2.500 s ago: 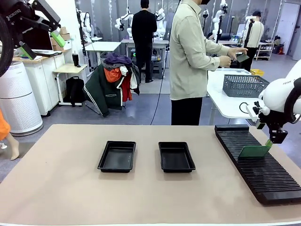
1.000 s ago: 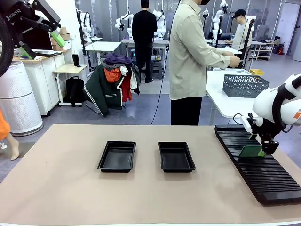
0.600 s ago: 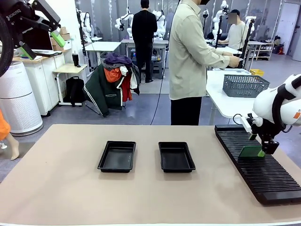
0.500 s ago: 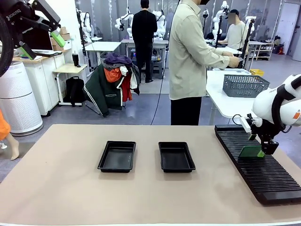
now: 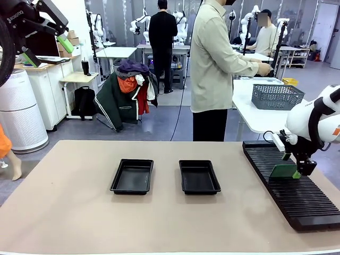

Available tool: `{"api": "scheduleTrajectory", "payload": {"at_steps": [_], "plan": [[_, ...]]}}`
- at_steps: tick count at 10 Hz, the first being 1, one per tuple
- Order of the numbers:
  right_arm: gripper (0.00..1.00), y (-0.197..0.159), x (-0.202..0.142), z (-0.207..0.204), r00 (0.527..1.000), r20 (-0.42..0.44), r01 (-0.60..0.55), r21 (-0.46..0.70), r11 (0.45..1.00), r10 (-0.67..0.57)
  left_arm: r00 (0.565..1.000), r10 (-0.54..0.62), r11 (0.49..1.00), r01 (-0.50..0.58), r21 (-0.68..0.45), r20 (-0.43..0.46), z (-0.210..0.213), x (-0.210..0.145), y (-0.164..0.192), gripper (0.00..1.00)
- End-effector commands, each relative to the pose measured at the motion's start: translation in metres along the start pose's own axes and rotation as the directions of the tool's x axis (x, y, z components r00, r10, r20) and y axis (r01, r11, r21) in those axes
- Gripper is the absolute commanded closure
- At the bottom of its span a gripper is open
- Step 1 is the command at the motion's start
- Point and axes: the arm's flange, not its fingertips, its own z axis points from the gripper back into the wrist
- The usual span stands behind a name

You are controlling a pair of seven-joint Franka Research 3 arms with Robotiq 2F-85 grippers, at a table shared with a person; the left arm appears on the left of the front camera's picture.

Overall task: Inspect and transfer BCBs to ESD trays.
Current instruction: Pick up the Blank PCB from the PCB Rack and place it in the left ESD tray.

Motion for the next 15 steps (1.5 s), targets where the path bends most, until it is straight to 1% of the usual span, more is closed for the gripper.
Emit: {"api": "scheduleTrajectory", "payload": {"at_steps": [1,2,5,6,7,8,9,10,11,12,13,14,15], "plan": [[0.07,0.0083,-0.0023,0.0031,1.000,-0.006,-0.026,-0.007,1.000,0.026,1.000,0.001,1.000,-0.001,0.006,-0.004,0.0002,-0.0010,0.0012,0.00],[0.11,0.0089,-0.0023,0.0035,1.000,-0.005,-0.029,-0.011,1.000,0.029,1.000,0.001,1.000,-0.001,0.006,-0.004,0.0002,-0.0010,0.0012,0.00],[0.15,0.0100,0.0002,0.0029,1.000,0.000,-0.030,-0.013,0.999,0.030,1.000,0.001,1.000,-0.001,0.006,-0.004,0.0002,-0.0010,0.0012,0.00],[0.19,0.0097,0.0018,0.0028,1.000,-0.005,-0.030,-0.015,0.999,0.030,1.000,0.001,1.000,-0.001,0.006,-0.004,0.0002,-0.0010,0.0012,0.00],[0.19,0.0089,0.0020,0.0015,0.999,-0.007,-0.031,-0.008,0.999,0.031,1.000,0.001,1.000,-0.001,0.006,-0.004,0.0002,-0.0010,0.0012,0.00],[0.22,0.0094,0.0023,0.0003,0.999,-0.007,-0.033,-0.003,0.999,0.033,1.000,0.001,1.000,-0.001,0.006,-0.004,0.0002,-0.0010,0.0012,0.00],[0.20,0.0107,0.0023,0.0009,0.999,-0.004,-0.034,-0.010,0.999,0.034,1.000,0.001,1.000,-0.001,0.006,-0.004,0.0002,-0.0010,0.0012,0.00],[0.26,0.0114,0.0024,0.0013,0.999,-0.001,-0.036,-0.015,0.999,0.036,1.000,0.001,1.000,-0.001,0.006,-0.004,0.0002,-0.0010,0.0012,0.00],[0.24,0.0113,0.0036,0.0009,0.999,-0.004,-0.036,-0.018,0.999,0.036,1.000,0.001,1.000,-0.001,0.006,-0.004,0.0002,-0.0010,0.0012,0.00],[0.30,0.0110,0.0039,0.0002,0.999,-0.004,-0.037,-0.017,0.999,0.037,1.000,0.001,1.000,-0.001,0.006,-0.004,0.0002,-0.0010,0.0012,0.00],[0.28,0.0113,0.0057,0.0007,0.999,-0.008,-0.038,-0.019,0.999,0.038,1.000,0.001,1.000,-0.001,0.006,-0.004,0.0002,-0.0010,0.0012,0.00],[0.33,0.0118,0.0065,0.0015,0.999,-0.008,-0.039,-0.022,0.999,0.039,1.000,0.001,1.000,-0.001,0.006,-0.004,0.0002,-0.0010,0.0012,0.00],[0.32,0.0125,0.0070,0.0021,0.999,-0.007,-0.037,-0.026,0.999,0.036,1.000,0.001,1.000,-0.001,0.006,-0.004,0.0002,-0.0010,0.0012,0.00]]}}
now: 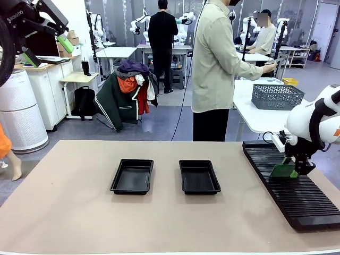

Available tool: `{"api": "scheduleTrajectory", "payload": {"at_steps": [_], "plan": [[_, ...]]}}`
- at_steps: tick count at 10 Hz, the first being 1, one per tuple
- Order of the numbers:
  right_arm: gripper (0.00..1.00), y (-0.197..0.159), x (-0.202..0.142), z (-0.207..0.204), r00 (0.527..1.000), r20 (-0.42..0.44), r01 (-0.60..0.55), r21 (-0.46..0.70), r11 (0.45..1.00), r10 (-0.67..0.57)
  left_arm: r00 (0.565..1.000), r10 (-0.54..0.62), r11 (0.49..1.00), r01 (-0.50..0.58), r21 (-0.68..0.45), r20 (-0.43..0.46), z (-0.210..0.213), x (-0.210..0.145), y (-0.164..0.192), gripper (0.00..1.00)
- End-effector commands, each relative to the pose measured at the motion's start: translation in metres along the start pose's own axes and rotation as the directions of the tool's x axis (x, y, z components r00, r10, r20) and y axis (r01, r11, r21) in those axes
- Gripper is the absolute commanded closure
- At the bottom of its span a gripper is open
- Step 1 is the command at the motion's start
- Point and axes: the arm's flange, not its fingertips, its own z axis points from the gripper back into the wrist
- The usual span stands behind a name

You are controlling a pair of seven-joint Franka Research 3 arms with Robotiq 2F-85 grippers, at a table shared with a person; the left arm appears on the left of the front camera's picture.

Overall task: Inspect and transfer BCBs to ESD trays.
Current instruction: Pick up the Blank PCB from the PCB Rack and place it in the left ESD tray.

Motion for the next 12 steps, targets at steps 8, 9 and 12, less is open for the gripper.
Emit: {"api": "scheduleTrajectory", "payload": {"at_steps": [8,9,12], "plan": [[0.56,0.0090,0.0040,-0.0009,1.000,-0.015,-0.018,-0.021,1.000,0.018,1.000,0.001,1.000,-0.001,0.006,-0.004,0.0002,-0.0010,0.0012,0.00],[0.68,0.0095,0.0043,-0.0005,1.000,-0.016,-0.020,-0.019,1.000,0.020,1.000,0.001,1.000,-0.001,0.006,-0.004,0.0002,-0.0010,0.0012,0.00],[0.74,0.0100,0.0050,0.0006,1.000,-0.022,-0.020,-0.016,1.000,0.020,1.000,0.001,1.000,-0.001,0.006,-0.004,0.0002,-0.0010,0.0012,0.00]]}}
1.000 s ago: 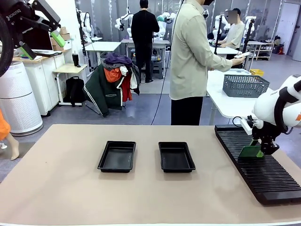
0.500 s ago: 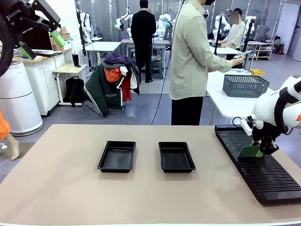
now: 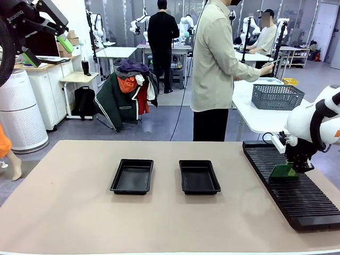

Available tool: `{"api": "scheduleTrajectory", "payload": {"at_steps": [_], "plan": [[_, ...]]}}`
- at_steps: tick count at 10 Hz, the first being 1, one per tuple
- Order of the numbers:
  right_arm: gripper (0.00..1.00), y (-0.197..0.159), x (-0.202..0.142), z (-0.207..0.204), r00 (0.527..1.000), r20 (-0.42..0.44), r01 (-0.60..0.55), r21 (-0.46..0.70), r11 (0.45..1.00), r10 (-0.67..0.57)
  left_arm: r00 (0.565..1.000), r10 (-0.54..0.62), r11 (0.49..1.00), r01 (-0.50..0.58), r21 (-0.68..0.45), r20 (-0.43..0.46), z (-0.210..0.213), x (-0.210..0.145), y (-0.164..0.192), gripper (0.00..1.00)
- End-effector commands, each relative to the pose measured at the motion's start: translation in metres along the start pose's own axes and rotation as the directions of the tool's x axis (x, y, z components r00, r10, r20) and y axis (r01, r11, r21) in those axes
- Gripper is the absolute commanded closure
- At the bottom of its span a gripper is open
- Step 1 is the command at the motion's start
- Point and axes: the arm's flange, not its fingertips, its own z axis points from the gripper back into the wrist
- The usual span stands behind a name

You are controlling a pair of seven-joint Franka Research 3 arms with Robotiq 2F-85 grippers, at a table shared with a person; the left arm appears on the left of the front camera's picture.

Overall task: Inspect and transfer BCBs to ESD trays.
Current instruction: Pick up the Blank PCB from the PCB Rack and place it in the left ESD tray.

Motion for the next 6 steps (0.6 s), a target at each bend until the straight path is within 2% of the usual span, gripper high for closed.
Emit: {"api": "scheduleTrajectory", "payload": {"at_steps": [1,2,3,4,5,6], "plan": [[0.87,0.0068,0.0036,0.0010,1.000,-0.015,-0.005,-0.018,1.000,0.005,1.000,0.001,1.000,-0.001,0.006,-0.004,0.0002,-0.0010,0.0012,0.00],[0.83,0.0067,0.0032,0.0008,1.000,-0.013,-0.005,-0.019,1.000,0.005,1.000,0.001,1.000,-0.001,0.006,-0.004,0.0002,-0.0010,0.0012,0.00],[0.96,0.0068,0.0026,0.0003,1.000,-0.009,-0.005,-0.019,1.000,0.005,1.000,0.001,1.000,-0.001,0.006,-0.004,0.0002,-0.0010,0.0012,0.00],[0.93,0.0070,0.0029,0.0001,1.000,-0.011,-0.006,-0.017,1.000,0.006,1.000,0.001,1.000,-0.001,0.006,-0.004,0.0002,-0.0010,0.0012,0.00],[1.00,0.0075,0.0033,0.0008,1.000,-0.012,-0.008,-0.017,1.000,0.007,1.000,0.001,1.000,-0.001,0.006,-0.004,0.0002,-0.0010,0.0012,0.00],[1.00,0.0079,0.0035,0.0013,1.000,-0.014,-0.008,-0.016,1.000,0.008,1.000,0.001,1.000,-0.001,0.006,-0.004,0.0002,-0.0010,0.0012,0.00]]}}
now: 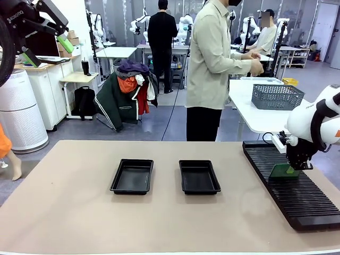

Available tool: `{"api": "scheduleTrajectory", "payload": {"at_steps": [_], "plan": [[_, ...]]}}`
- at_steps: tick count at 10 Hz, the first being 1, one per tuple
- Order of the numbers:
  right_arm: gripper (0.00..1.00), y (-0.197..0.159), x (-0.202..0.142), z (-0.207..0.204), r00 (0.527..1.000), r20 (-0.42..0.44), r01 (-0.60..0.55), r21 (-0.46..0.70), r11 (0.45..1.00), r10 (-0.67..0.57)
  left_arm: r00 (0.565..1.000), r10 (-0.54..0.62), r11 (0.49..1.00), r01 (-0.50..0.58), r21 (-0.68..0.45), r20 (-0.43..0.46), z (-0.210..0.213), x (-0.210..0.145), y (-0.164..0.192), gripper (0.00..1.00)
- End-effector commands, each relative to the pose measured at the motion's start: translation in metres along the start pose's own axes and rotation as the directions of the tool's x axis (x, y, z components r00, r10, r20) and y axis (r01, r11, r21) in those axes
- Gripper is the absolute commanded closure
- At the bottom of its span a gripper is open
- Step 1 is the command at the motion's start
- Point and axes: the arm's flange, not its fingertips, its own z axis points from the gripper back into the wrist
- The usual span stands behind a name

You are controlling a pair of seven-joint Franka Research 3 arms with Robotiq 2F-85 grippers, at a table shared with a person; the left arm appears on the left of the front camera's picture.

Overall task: Inspect and transfer BCBs to ESD trays.
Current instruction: Pick up the Blank PCB from the PCB Rack and place it in the left ESD tray.

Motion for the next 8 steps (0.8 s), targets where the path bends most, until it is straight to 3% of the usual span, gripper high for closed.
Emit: {"api": "scheduleTrajectory", "payload": {"at_steps": [1,5,8], "plan": [[1.00,0.006,0.003,0.000,1.000,-0.017,-0.006,-0.013,1.000,0.006,1.000,0.001,1.000,-0.001,0.006,-0.004,0.000,-0.001,0.001,0.00],[1.00,0.005,0.004,0.015,1.000,-0.018,-0.002,-0.034,0.999,0.002,1.000,0.001,1.000,-0.001,0.006,-0.004,0.000,-0.001,0.001,0.00],[1.00,0.004,0.008,0.052,0.999,-0.036,0.015,-0.037,0.999,-0.016,1.000,0.001,1.000,-0.001,0.006,-0.004,0.000,-0.001,0.001,0.00]]}}
